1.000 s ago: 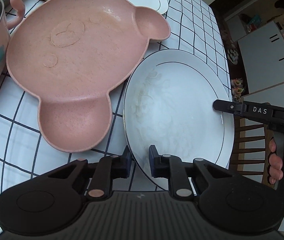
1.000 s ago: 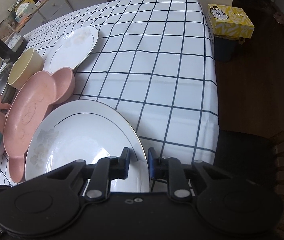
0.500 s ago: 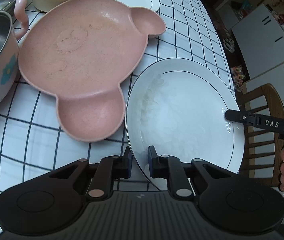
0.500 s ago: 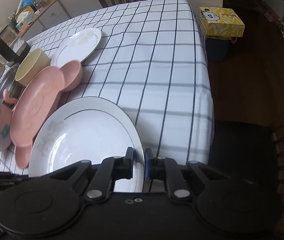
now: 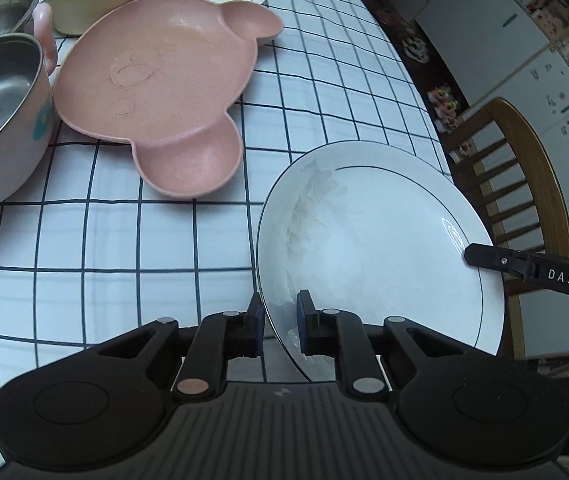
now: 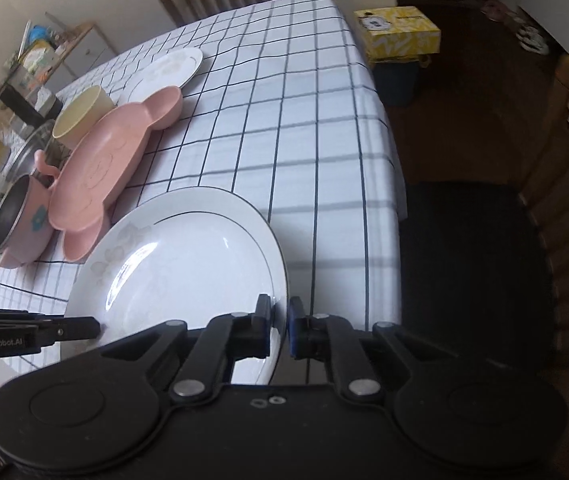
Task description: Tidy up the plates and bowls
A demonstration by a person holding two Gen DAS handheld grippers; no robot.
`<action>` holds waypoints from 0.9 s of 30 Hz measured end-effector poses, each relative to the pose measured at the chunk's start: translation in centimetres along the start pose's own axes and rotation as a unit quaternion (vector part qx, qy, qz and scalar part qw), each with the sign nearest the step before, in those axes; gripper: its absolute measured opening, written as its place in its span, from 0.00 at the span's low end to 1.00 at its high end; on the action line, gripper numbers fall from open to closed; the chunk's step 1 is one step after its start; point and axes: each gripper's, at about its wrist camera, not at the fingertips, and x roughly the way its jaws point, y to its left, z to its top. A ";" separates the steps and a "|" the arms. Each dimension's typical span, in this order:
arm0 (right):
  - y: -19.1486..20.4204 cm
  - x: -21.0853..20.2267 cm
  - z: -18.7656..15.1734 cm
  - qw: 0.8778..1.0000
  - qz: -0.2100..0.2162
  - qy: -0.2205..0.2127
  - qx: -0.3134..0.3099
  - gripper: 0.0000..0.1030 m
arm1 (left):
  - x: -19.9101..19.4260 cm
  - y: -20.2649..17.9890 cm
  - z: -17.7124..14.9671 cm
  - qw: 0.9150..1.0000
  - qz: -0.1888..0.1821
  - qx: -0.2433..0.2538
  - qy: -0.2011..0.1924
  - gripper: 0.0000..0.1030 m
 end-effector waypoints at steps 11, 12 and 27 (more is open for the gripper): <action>1.6 -1.4 -7.2 0.998 -0.017 -0.014 0.054 0.09 | -0.4 0.6 -3.5 0.999 -0.011 0.050 0.018 0.14; 1.7 -1.4 -7.6 0.998 -0.020 -0.015 0.059 0.09 | -0.5 0.7 -3.7 0.998 -0.011 0.053 0.018 0.14; 2.1 -1.1 -10.5 0.994 -0.044 -0.026 0.095 0.11 | -0.1 0.8 -4.8 0.997 -0.020 0.080 0.015 0.14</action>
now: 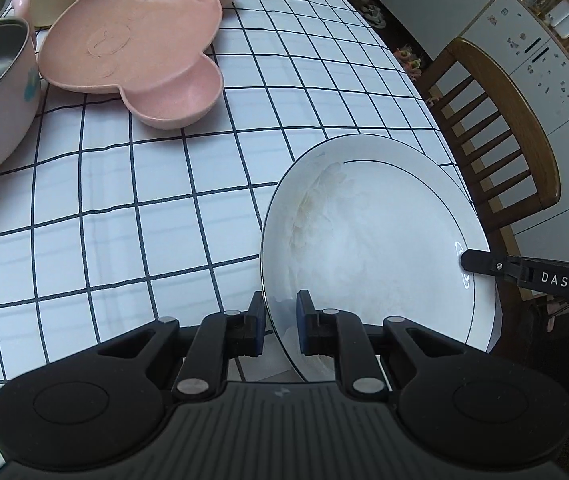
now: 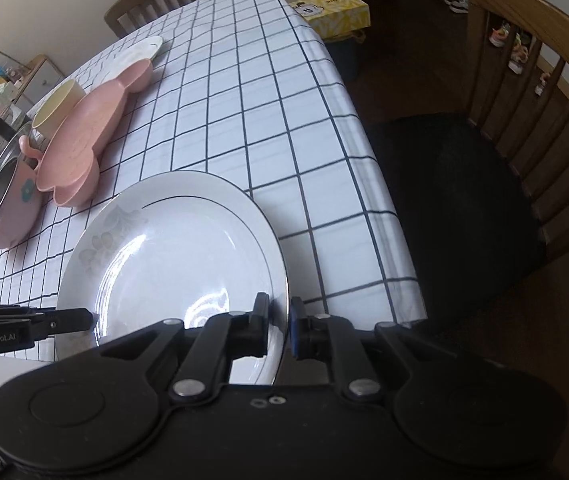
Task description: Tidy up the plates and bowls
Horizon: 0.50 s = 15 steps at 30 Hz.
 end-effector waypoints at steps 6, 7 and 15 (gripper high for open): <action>0.4 -0.3 -0.1 1.000 -0.024 -0.003 -0.005 0.21 | -0.5 0.2 -0.1 1.000 0.004 0.002 -0.009 0.14; 0.4 -0.5 -0.1 1.000 -0.029 -0.004 -0.005 0.23 | -0.7 0.2 -0.2 1.000 0.004 0.003 -0.010 0.14; 1.9 -3.7 -0.9 0.997 -0.058 -0.049 -0.033 0.35 | -3.0 0.3 -0.9 0.998 0.029 0.025 -0.044 0.22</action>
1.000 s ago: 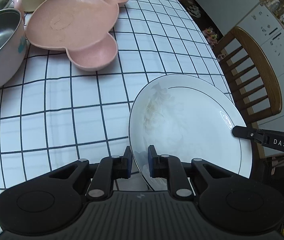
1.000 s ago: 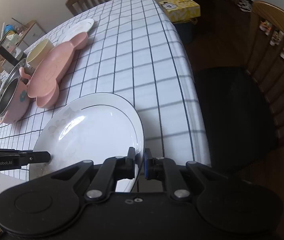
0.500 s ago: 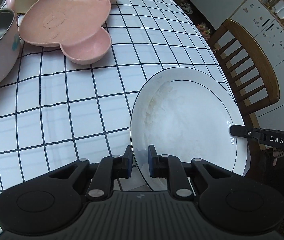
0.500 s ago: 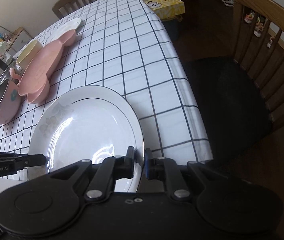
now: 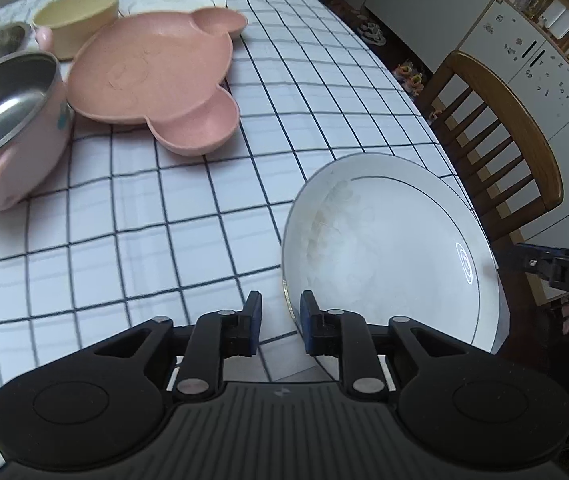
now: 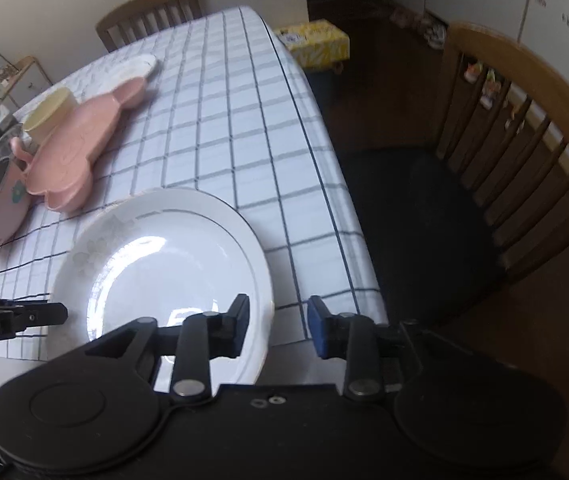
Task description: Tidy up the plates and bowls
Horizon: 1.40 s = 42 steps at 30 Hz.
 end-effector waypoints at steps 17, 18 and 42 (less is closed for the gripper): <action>10.0 -6.7 -1.4 0.991 0.038 -0.101 -0.080 0.66 | -9.5 3.2 -1.8 0.992 0.019 0.006 -0.125 0.52; 10.6 -7.0 -1.5 0.990 0.041 -0.105 -0.080 0.70 | -10.1 3.3 -2.0 0.991 0.020 0.009 -0.133 0.55; 21.2 -11.1 -3.5 0.971 0.056 -0.211 -0.100 1.00 | -18.6 7.8 -3.7 0.965 0.033 0.028 -0.260 0.87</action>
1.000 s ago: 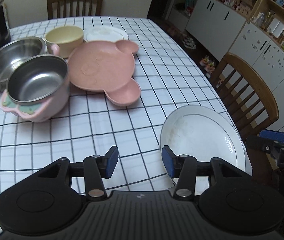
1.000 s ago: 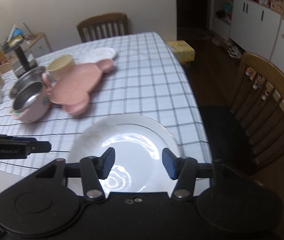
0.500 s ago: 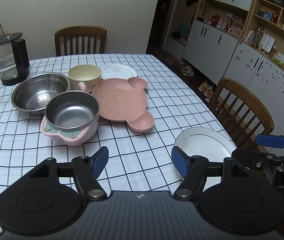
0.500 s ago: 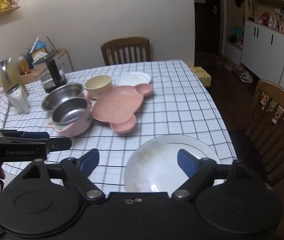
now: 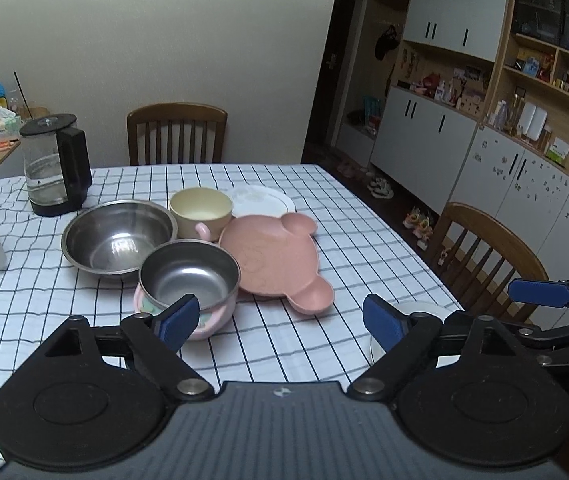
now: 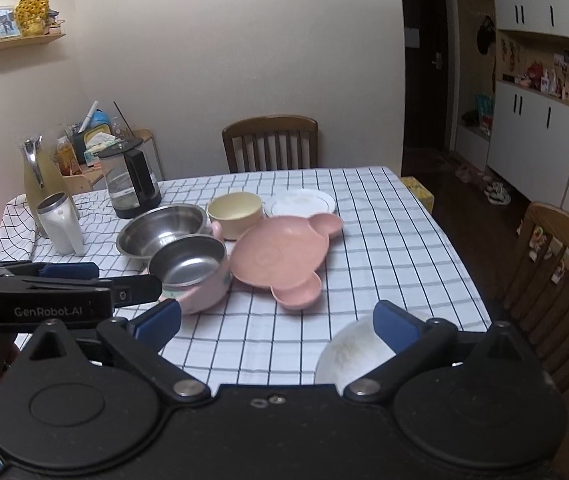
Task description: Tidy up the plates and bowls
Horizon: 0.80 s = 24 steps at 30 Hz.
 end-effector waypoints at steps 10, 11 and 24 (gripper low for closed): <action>-0.9 3.0 4.0 0.998 -0.013 -0.055 -0.012 1.00 | 4.4 0.8 4.3 1.000 0.008 -0.009 -0.013 0.87; -1.3 3.7 4.5 0.998 -0.004 -0.055 -0.011 1.00 | 5.2 0.9 4.9 1.000 0.009 -0.011 -0.009 0.87; -6.5 15.7 13.0 0.998 0.024 0.008 -0.065 1.00 | 17.8 1.8 12.7 0.999 0.033 0.010 0.030 0.87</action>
